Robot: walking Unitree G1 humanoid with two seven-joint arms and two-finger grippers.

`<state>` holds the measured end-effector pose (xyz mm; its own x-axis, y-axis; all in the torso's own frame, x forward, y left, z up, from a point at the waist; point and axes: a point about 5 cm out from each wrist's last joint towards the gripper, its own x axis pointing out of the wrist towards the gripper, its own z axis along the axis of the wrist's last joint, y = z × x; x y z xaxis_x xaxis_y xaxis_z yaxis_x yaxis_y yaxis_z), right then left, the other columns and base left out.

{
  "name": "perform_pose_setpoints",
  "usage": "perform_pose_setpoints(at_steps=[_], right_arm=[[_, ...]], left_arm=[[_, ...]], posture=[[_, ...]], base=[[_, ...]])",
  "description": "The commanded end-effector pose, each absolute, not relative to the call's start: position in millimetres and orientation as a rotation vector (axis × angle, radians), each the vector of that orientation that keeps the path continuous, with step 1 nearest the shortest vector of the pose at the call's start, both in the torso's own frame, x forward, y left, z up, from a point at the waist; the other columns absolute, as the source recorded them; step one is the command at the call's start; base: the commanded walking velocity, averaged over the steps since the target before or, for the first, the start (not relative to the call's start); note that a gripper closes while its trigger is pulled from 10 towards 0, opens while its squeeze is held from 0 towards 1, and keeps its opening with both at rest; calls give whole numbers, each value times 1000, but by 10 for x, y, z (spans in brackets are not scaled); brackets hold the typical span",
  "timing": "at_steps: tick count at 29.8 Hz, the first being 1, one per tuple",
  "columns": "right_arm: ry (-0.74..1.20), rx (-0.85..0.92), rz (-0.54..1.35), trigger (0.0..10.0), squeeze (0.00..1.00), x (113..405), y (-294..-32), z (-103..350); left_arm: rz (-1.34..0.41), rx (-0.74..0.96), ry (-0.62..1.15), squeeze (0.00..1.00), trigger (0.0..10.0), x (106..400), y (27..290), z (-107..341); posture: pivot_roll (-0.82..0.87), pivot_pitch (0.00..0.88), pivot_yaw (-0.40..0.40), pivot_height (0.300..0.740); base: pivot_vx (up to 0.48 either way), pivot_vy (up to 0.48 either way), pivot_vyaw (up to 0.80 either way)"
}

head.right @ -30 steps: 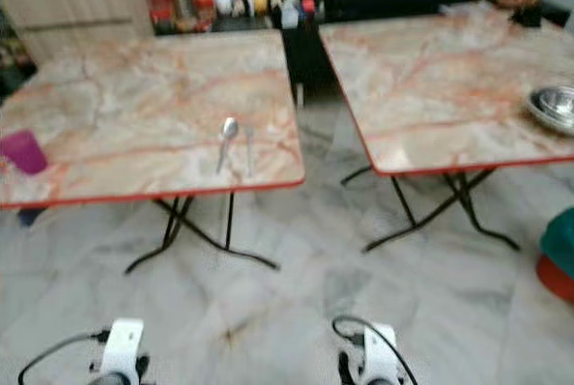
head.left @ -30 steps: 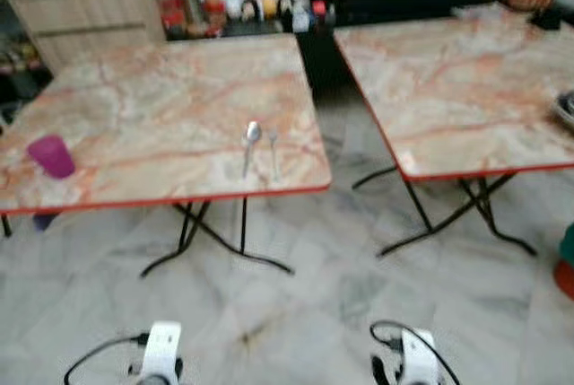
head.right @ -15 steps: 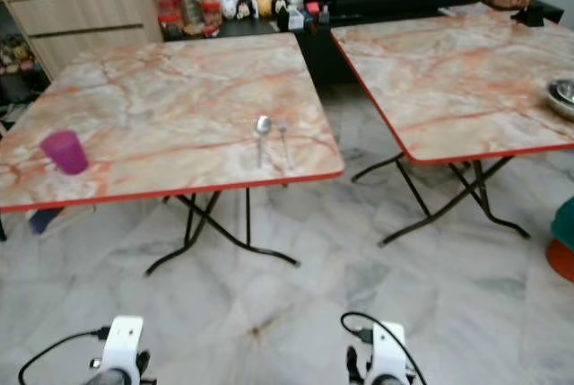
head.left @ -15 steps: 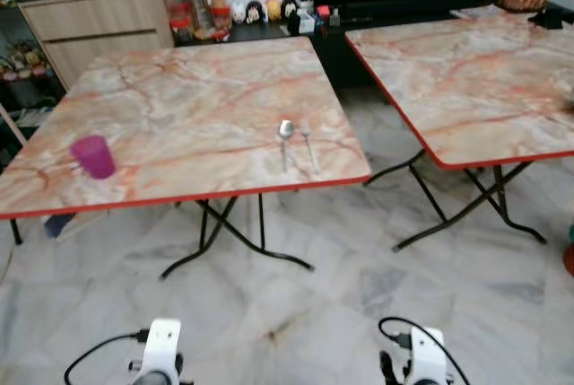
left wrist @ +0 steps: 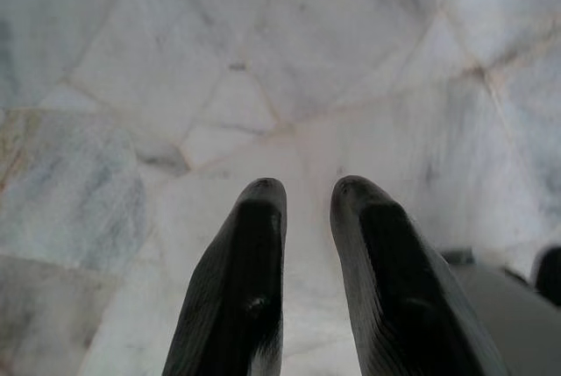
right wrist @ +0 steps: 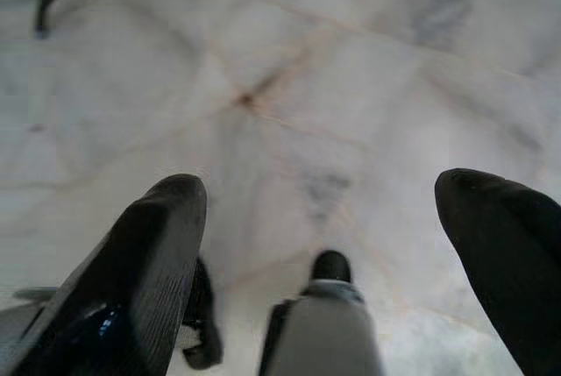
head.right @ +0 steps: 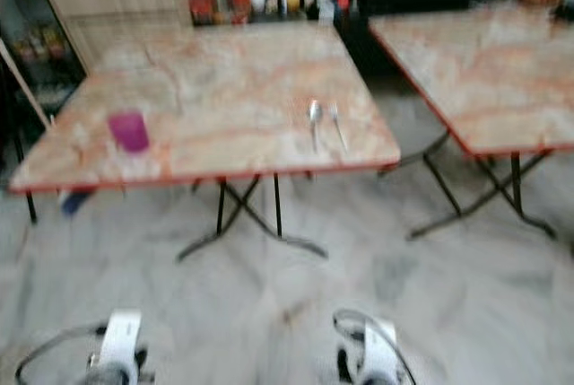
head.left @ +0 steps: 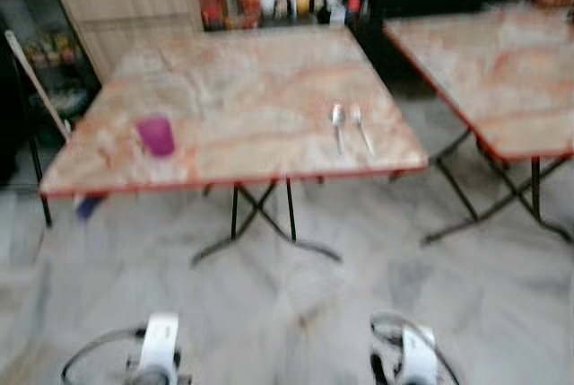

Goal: Setting the table

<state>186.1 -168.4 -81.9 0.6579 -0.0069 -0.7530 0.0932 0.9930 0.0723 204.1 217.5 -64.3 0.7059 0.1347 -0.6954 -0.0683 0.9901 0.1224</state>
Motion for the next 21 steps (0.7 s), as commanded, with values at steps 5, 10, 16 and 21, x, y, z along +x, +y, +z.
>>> perform_pose_setpoints(at_steps=[5,10,16,21], right_arm=[[750,57,24,10000,0,2067,-1635,-692],[542,24,120,10000,0,2442,-1494,-404],[328,33,164,10000,0,2768,-1352,-62],[200,45,183,10000,0,2959,-1248,183]], left_arm=[[147,59,658,0,10000,2205,2159,-517],[124,68,450,0,10000,2458,2065,-270],[106,72,263,0,10000,2654,1970,-3],[82,65,287,0,10000,2688,1898,-18]], posture=[[33,43,39,707],[27,49,44,707],[32,51,45,707],[33,44,41,707]], base=[[0,0,0],[0,0,0],[0,0,0],[0,0,0]])
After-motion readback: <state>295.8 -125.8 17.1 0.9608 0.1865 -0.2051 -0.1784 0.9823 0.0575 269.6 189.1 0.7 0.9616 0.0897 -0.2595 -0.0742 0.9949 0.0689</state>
